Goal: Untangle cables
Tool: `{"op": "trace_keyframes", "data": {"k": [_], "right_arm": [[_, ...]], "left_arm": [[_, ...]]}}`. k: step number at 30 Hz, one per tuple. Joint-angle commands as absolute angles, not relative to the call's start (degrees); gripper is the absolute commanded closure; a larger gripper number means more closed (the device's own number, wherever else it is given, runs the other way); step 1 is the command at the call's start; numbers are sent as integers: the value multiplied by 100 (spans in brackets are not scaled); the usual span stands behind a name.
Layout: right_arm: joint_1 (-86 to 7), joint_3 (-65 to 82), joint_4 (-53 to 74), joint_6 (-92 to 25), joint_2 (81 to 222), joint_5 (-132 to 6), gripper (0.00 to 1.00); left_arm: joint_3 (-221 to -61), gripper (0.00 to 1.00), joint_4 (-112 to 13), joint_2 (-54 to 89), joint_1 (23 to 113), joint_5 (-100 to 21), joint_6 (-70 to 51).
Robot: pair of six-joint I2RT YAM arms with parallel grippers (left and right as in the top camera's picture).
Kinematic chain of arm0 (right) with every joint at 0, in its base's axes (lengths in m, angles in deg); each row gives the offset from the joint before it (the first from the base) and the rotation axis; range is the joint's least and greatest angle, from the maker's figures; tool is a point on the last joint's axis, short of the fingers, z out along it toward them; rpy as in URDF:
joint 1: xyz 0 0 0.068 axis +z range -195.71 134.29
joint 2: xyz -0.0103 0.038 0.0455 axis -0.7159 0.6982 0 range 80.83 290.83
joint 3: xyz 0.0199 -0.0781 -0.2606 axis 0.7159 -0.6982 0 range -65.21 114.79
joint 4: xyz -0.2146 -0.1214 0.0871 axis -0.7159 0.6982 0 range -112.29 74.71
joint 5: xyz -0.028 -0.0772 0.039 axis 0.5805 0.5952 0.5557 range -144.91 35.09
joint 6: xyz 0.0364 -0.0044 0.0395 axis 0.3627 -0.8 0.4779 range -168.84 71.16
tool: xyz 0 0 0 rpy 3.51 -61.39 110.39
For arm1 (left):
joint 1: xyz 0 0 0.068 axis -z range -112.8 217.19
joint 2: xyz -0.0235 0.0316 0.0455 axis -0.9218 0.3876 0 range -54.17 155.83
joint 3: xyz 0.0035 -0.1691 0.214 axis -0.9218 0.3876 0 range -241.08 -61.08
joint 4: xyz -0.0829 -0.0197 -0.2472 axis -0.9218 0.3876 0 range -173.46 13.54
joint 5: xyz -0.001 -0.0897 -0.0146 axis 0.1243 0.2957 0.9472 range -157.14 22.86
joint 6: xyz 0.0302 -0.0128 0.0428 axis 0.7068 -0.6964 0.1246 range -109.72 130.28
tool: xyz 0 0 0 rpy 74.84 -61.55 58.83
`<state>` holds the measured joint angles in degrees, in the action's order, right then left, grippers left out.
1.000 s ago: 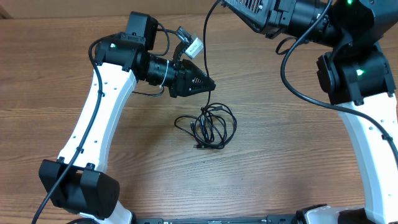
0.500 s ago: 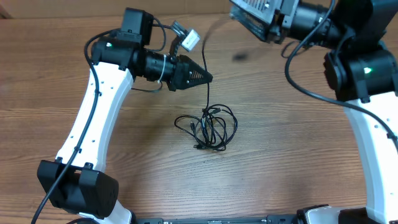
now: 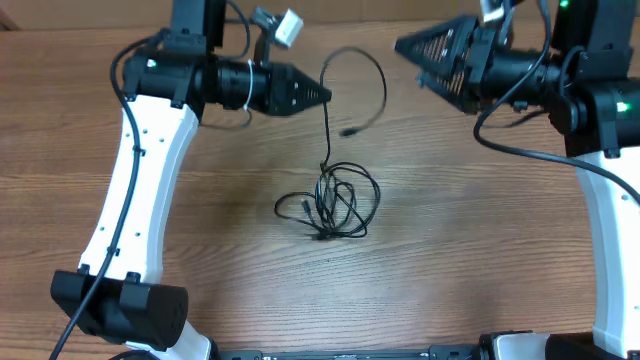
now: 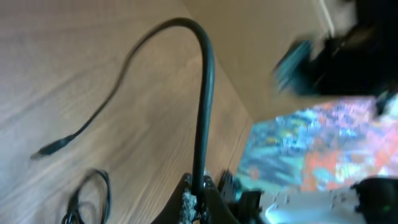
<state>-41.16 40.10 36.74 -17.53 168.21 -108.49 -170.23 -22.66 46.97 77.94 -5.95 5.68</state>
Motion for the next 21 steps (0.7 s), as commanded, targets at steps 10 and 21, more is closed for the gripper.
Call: {"op": "trace_keyframes", "data": {"k": [10, 21], "right_arm": [[-3202, 3451, 4533, -3458, 16770, -9529, 0], [-2288, 3232, 3977, -3655, 16873, -8650, 0]], "left_arm": [[-18327, 96, -3186, 4503, 7772, -932, -2971], [-18362, 96, -4021, 4503, 7776, -864, -5434]]}}
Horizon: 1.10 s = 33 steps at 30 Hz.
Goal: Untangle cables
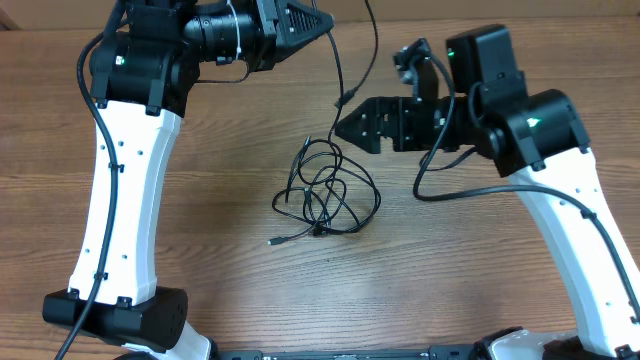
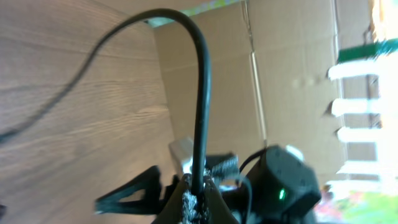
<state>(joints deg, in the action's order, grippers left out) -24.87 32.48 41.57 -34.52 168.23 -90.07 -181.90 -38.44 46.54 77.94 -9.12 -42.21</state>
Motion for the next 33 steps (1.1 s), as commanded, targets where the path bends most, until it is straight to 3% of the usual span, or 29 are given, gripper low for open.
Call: {"op": "trace_keyframes", "data": {"k": [1, 11, 15, 18, 22, 24, 31, 33], "right_arm": [[-2234, 3232, 3890, -3653, 16899, -8543, 0], [-2129, 3232, 3020, -3574, 17260, -8408, 1], [-2129, 3232, 2856, -3386, 17317, -8434, 29], [-2129, 3232, 2832, -3386, 17354, -8436, 33], [-2129, 3232, 2828, -3386, 17376, -8436, 48], [-2129, 3232, 2801, -3362, 17376, -8454, 63], [-2129, 3232, 2642, -3060, 17376, -8607, 96], [-2129, 3232, 2589, -3060, 17376, -8762, 96]], "left_arm": [[-18376, 96, -4100, 4503, 7776, -859, -5578], [-18631, 96, -4329, 4490, 7809, -827, -6260], [-18662, 96, -4325, 4490, 7807, -901, -6263], [-18660, 96, -4327, 4490, 7809, -912, -6453], [-18662, 96, -4347, 4490, 7807, -966, -6558], [-18660, 96, -4340, 4490, 7805, -1006, -6558], [-18660, 96, -4305, 4492, 7802, -1154, -6555], [-18660, 96, -4294, 4492, 7802, -1185, -6553]]}}
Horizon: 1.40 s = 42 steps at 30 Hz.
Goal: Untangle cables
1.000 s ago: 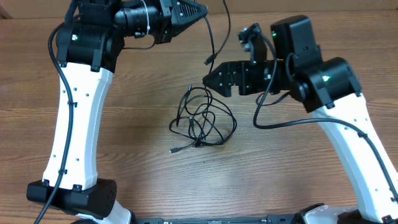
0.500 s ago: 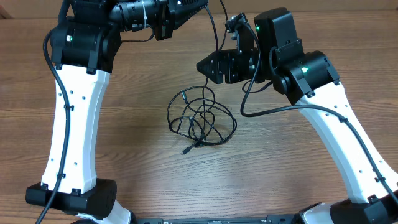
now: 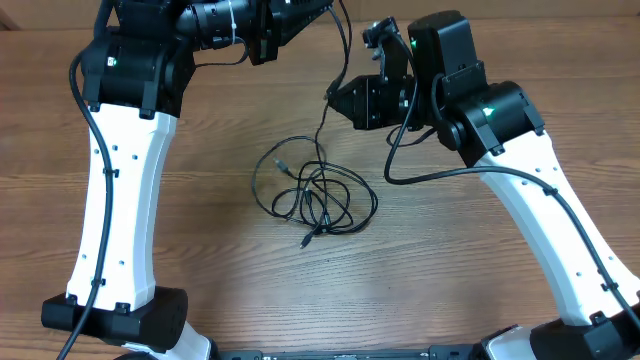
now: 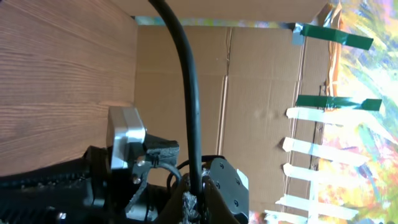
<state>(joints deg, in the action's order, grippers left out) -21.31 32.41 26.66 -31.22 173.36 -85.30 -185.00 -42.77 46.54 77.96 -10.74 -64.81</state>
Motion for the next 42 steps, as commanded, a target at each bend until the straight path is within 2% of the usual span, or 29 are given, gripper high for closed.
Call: {"op": "trace_keyframes", "data": {"k": [1, 5, 6, 7, 8, 10, 13, 15, 26, 28, 31, 38, 42], "right_arm": [[-2129, 3232, 2572, -3062, 17376, -8814, 96], [-2129, 3234, 2557, -3060, 17376, -8755, 96], [-2135, 3234, 2561, -3060, 17376, -8596, 91], [-2140, 3234, 2572, -3060, 17376, -8434, 74], [-2140, 3234, 2576, -3062, 17376, -8283, 62], [-2140, 3234, 2574, -3084, 17376, -8189, 46], [-2140, 3234, 2568, -3189, 17376, -8189, 34], [-2140, 3234, 2563, -3261, 17376, -8191, 33], [-2063, 3232, 2093, -3259, 17446, -8191, 36], [-2041, 3234, 2087, -3259, 17463, -8191, 43], [-2041, 3232, 2082, -3257, 17463, -8191, 62], [-2041, 3232, 2087, -3211, 17463, -8196, 96], [-2041, 3234, 2095, -2901, 17461, -8202, 96]], "left_arm": [[-18660, 96, -4294, 4492, 7802, -1189, -6553], [-18660, 96, -4297, 4492, 7802, -1185, -6555], [-18660, 96, -4297, 4492, 7805, -1187, -6555], [-18660, 96, -4297, 4492, 7802, -1187, -6558], [-18660, 96, -4299, 4492, 7802, -1189, -6558], [-18660, 96, -4299, 4492, 7802, -1189, -6560], [-18660, 96, -4299, 4492, 7802, -1255, -6562], [-18660, 96, -4301, 4492, 7805, -1272, -6566], [-18660, 96, -4305, 4492, 7805, -1196, -6969], [-18660, 96, -4303, 4492, 7805, -1198, -6964], [-18660, 96, -4305, 4492, 7805, -1205, -6964], [-18660, 96, -4303, 4492, 7805, -1209, -6945], [-18660, 96, -4292, 4492, 7802, -1342, -6724]]}}
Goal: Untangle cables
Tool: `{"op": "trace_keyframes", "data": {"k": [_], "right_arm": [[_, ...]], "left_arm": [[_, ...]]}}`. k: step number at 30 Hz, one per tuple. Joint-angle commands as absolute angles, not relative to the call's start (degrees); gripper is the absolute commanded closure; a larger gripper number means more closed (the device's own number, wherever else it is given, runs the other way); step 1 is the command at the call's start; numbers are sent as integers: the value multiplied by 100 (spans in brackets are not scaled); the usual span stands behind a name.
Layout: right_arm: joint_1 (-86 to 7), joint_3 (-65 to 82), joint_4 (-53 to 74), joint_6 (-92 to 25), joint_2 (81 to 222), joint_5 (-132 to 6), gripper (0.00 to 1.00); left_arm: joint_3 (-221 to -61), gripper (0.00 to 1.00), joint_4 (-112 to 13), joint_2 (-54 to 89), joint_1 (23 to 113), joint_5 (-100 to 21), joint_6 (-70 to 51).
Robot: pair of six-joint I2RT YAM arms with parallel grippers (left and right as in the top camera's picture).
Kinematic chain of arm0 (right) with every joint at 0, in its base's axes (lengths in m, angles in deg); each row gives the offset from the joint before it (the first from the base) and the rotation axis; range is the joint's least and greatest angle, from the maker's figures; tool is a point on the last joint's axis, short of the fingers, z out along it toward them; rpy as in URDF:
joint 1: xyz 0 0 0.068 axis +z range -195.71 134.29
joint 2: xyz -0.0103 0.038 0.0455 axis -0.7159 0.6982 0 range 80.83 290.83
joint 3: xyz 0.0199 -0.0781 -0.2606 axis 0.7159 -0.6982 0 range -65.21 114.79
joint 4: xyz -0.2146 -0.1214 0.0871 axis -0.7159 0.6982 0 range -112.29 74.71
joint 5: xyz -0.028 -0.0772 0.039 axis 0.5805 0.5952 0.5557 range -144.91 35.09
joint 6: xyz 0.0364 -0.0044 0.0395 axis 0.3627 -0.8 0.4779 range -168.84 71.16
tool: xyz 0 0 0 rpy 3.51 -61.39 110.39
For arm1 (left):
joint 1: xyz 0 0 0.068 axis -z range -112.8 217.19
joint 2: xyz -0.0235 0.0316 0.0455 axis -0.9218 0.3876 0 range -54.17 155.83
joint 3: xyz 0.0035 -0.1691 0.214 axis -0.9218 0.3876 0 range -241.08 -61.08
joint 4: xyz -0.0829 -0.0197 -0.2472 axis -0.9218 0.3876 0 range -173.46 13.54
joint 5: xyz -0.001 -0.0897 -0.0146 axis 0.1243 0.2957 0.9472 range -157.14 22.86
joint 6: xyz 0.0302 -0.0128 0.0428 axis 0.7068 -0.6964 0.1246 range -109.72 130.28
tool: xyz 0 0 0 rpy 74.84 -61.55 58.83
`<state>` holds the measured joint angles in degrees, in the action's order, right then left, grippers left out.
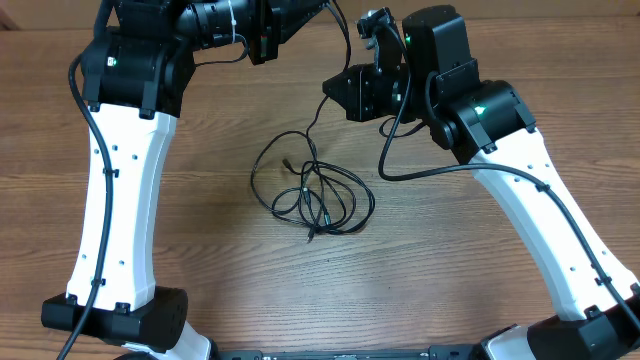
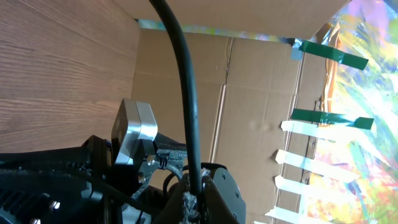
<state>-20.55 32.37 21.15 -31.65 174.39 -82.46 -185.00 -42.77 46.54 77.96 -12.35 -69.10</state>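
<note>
A thin black cable (image 1: 318, 195) lies in a loose tangle of loops at the middle of the wooden table (image 1: 200, 260). One strand rises from it toward the back. My left gripper (image 1: 322, 10) is raised at the back edge and shut on that strand; the left wrist view shows the cable (image 2: 186, 93) pinched between its fingers (image 2: 194, 190). Just below it, my right gripper (image 1: 326, 92) points left, and its tips meet on the same strand, a short way down from the left one.
Cardboard walls with green and white tape (image 2: 329, 53) stand behind the table. The right arm's black body (image 2: 62, 186) fills the lower left of the left wrist view. Both white arms (image 1: 125, 180) flank the tangle.
My right gripper has shifted slightly up and left along the raised strand. The tangle's loops have shifted a little on the table. The left gripper holds as before.
My left gripper first held the strand low over the table, with the right gripper far off at the back right. Then the left was raised to the back edge and the right came toward the strand. The right reached the strand and now pinches it.
</note>
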Motion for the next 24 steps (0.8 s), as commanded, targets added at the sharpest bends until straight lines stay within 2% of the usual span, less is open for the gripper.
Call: {"op": "trace_keyframes", "data": {"k": [1, 7, 9, 11, 14, 17, 20, 24], "right_arm": [[-2041, 3234, 2100, -2809, 17461, -8231, 96], [-2087, 3237, 2085, -2260, 17356, -9088, 96], [-2105, 3237, 2102, -2112, 17273, -9376, 96], [-2103, 3237, 2100, -1939, 17172, -9560, 96], [-2105, 3237, 2056, -1710, 17006, -9579, 96], [-2105, 3237, 1840, -1707, 16814, -9662, 96], [-2105, 3237, 1521, -1489, 16611, -9708, 96], [-2103, 3237, 924, -1303, 16322, -9748, 96]], "left_arm": [[-18660, 96, -4251, 4492, 7802, -1436, -6545], [-18660, 94, -3210, 4492, 7770, -2899, -5839], [-18660, 83, -2893, 4492, 7770, -3618, -5537], [-18660, 66, -2570, 4492, 7770, -4413, -5220], [-18660, 66, -2124, 4492, 7770, -5246, -4938], [-18660, 64, -1835, 4492, 7768, -5493, -4674], [-18657, 57, -1654, 4492, 7770, -5535, -4306], [-18657, 55, -1396, 4492, 7772, -5530, -3987]]}}
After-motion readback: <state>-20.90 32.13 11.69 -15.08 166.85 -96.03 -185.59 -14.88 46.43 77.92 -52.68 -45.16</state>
